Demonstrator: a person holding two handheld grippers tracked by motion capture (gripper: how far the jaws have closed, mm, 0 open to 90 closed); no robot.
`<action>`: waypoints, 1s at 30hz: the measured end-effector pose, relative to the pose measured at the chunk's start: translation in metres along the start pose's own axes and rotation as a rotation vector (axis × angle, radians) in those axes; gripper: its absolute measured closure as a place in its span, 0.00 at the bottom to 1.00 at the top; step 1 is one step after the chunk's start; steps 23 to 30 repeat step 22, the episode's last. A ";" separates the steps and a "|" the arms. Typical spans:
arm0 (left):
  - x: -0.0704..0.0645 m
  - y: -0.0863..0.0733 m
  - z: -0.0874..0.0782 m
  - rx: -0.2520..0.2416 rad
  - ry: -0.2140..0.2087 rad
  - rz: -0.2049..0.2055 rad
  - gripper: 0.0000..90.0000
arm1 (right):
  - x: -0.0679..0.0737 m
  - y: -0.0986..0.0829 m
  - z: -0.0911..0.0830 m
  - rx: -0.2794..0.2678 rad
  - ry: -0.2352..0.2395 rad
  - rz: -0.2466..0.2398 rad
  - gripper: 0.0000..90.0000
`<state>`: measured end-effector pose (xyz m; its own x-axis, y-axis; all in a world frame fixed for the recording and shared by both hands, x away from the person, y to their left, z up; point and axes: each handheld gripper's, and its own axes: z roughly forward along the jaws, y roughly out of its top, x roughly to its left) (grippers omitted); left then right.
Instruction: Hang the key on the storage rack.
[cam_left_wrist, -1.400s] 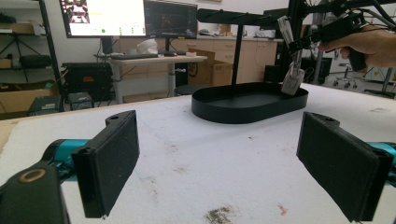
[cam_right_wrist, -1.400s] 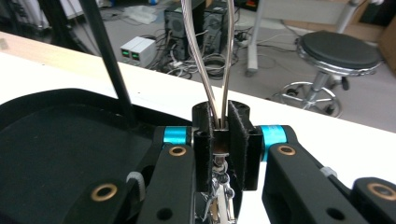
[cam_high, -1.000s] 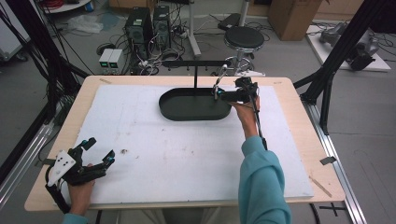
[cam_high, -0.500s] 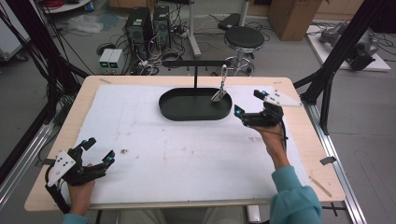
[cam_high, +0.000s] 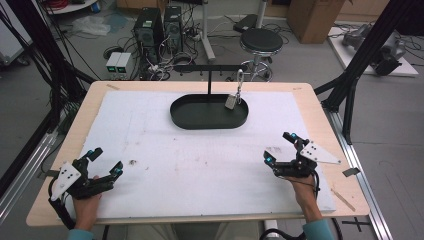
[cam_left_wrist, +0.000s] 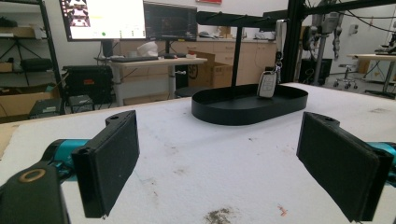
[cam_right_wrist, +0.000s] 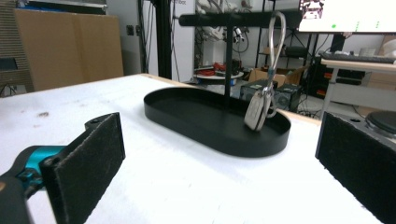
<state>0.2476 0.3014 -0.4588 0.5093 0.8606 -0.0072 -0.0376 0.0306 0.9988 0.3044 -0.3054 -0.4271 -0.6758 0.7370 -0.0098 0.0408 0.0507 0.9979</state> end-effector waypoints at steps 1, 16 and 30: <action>0.000 0.000 0.000 -0.002 0.000 -0.001 0.15 | 0.001 -0.005 -0.001 -0.008 -0.004 0.001 0.01; 0.000 0.000 0.000 -0.004 -0.001 -0.006 0.15 | 0.001 -0.029 -0.006 -0.019 -0.075 0.013 0.01; 0.000 0.000 -0.001 -0.008 0.001 -0.004 0.15 | 0.003 -0.030 -0.006 -0.015 -0.077 0.004 0.01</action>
